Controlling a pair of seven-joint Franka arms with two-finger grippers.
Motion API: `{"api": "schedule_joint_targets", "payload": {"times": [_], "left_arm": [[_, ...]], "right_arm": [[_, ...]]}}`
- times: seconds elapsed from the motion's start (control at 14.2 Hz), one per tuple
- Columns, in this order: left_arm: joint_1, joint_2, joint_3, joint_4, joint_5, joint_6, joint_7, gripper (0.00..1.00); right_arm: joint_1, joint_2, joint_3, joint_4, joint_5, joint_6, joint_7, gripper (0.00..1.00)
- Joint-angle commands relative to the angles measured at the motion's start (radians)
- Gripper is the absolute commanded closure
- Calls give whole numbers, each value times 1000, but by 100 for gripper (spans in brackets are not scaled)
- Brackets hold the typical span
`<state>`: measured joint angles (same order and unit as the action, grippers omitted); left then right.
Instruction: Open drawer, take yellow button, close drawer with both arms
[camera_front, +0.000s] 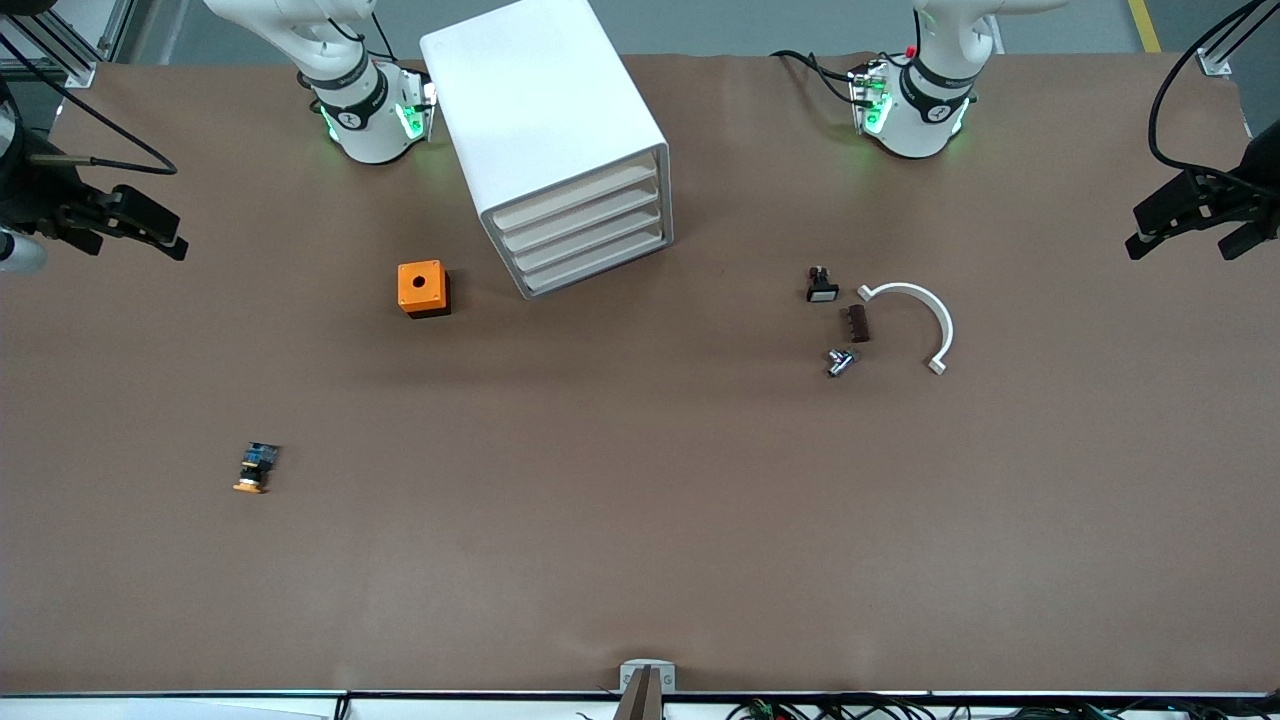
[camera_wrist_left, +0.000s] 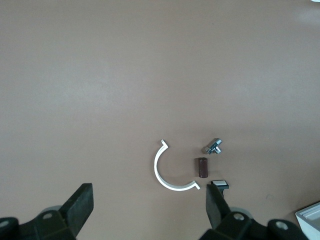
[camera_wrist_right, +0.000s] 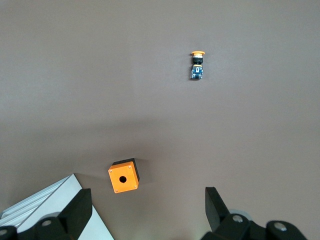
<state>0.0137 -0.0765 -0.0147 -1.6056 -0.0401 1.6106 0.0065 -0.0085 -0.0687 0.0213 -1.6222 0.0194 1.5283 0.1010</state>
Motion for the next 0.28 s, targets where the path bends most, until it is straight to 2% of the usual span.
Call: {"api": "schedule_joint_targets", "payload": {"times": [0.0,0.21], "left_arm": [[-3,7,-4,30,20,-26,-5,1],[-1,7,-4,30,20,-25,-5,1]], "right_arm": [[7,-60,-4,-73,-7,41,-17,0],[5,-72,-6,-91,2,55,-27,0]]}}
